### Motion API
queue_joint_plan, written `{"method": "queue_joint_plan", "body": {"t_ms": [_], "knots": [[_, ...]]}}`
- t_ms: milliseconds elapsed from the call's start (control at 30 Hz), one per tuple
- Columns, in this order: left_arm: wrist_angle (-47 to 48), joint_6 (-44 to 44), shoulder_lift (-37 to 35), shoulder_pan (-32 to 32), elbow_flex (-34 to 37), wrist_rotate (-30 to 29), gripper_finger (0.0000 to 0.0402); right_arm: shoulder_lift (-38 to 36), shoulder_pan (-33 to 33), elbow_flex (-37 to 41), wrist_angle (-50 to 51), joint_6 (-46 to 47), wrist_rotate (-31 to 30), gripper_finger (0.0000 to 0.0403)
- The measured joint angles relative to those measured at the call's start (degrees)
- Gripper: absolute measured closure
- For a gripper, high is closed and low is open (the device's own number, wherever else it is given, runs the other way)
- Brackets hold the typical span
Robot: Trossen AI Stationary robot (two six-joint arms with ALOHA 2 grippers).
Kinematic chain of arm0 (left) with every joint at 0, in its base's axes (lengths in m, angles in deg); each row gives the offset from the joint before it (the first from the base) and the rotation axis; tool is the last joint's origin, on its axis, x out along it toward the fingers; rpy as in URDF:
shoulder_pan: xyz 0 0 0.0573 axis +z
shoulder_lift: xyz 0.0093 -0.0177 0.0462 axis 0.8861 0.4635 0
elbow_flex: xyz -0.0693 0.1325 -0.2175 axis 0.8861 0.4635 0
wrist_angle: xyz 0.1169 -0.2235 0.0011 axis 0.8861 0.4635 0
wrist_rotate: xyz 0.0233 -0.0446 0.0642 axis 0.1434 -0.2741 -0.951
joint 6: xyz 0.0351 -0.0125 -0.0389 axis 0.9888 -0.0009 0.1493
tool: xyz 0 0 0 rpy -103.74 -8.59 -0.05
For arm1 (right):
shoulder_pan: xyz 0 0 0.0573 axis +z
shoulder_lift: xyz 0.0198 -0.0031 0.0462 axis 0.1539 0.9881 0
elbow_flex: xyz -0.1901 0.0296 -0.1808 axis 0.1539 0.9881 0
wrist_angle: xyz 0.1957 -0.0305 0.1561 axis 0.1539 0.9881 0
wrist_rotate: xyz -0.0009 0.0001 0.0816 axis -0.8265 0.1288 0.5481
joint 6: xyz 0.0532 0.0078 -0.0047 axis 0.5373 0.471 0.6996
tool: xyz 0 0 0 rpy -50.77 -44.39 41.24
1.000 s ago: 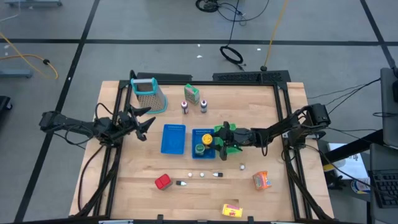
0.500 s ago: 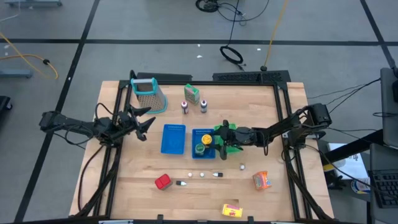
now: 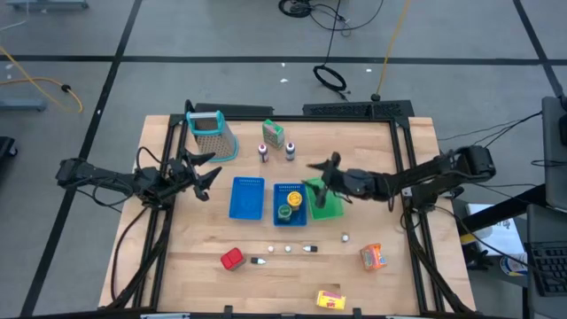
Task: Pick & Place Kitchen Items
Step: Put the large purple food color into the green bin
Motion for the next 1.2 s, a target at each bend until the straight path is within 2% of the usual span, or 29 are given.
{"method": "queue_joint_plan", "body": {"t_ms": [67, 300, 367, 500, 767, 1033, 1200], "knots": [[0.00, -0.02, 0.00, -0.01, -0.02, 0.00, 0.0135, 0.30, -3.14, 0.00, -0.15, 0.87, 1.08, 0.0149], [-0.02, -0.08, 0.00, 0.01, 0.00, 0.00, 0.0135, 1.05, -13.45, 0.02, 0.10, 3.55, 12.20, 0.0149], [-0.02, -0.01, 0.00, 0.01, -0.01, 0.00, 0.0135, 1.58, -15.30, 0.02, 0.06, 3.57, 13.73, 0.0149], [-0.02, 0.01, 0.00, 0.00, -0.02, 0.00, 0.0135, 2.24, -17.44, -0.11, -0.88, 3.91, 15.95, 0.0149], [-0.02, -0.09, 0.00, 0.00, -0.01, -0.98, 0.0135, 9.15, -18.24, -3.15, -1.96, 3.37, 17.50, 0.0149], [0.46, -0.30, 0.00, 0.01, -0.02, -0.98, 0.0135, 16.10, -21.68, -6.35, -2.42, 4.69, 18.52, 0.0149], [0.63, -0.23, 0.00, 0.00, -0.02, -0.98, 0.0135, 20.42, -22.60, -8.81, -3.56, 6.10, 22.74, 0.0149]]}}
